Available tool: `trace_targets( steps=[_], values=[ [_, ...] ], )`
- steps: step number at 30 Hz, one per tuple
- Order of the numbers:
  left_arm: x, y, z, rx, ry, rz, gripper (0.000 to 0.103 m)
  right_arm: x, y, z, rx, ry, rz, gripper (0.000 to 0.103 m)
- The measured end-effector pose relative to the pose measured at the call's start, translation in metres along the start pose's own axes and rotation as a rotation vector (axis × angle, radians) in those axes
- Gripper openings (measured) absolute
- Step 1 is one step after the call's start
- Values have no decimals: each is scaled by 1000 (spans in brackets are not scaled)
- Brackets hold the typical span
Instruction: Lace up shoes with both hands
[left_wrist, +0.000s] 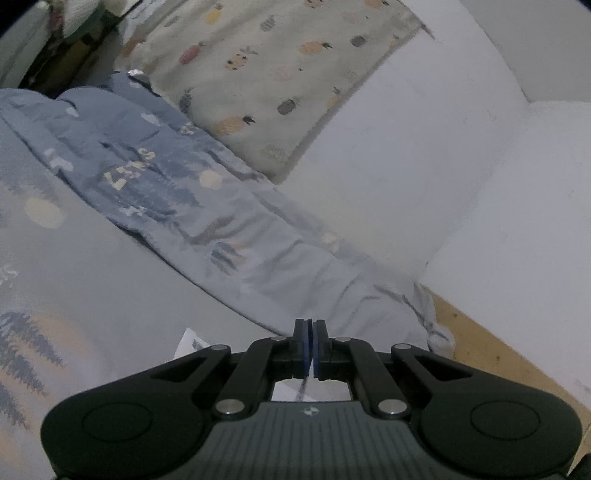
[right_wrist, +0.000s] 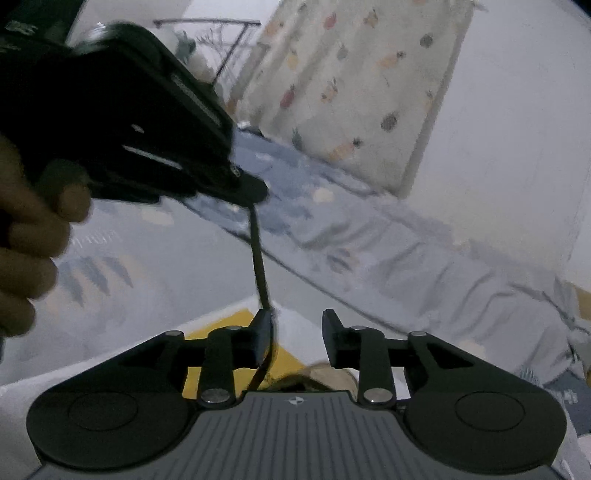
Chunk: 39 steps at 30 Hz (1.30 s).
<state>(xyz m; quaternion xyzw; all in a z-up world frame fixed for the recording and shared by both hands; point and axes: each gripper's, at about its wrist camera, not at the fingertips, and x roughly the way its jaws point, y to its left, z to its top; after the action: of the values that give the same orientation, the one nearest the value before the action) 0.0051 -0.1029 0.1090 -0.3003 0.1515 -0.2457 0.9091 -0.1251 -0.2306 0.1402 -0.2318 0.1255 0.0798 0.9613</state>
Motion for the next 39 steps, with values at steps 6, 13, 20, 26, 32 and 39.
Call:
trace_targets(
  steps=[6,13,20,26,32,39],
  values=[
    [6,-9,-8,46,67,-44,0,-6,5,4,2,-39,4,30],
    [10,-15,-18,62,113,-71,0,-9,20,22,3,-46,-23,30],
    [11,-18,-22,58,128,-85,0,5,23,30,-26,-21,-60,11],
    [12,-20,-23,59,136,-87,0,14,25,38,-29,-15,-69,8],
    [11,-22,-23,53,136,-86,0,24,25,45,-30,-5,-67,4],
    [14,-21,-22,36,138,-94,0,29,23,56,-15,-4,-54,2]
  ],
)
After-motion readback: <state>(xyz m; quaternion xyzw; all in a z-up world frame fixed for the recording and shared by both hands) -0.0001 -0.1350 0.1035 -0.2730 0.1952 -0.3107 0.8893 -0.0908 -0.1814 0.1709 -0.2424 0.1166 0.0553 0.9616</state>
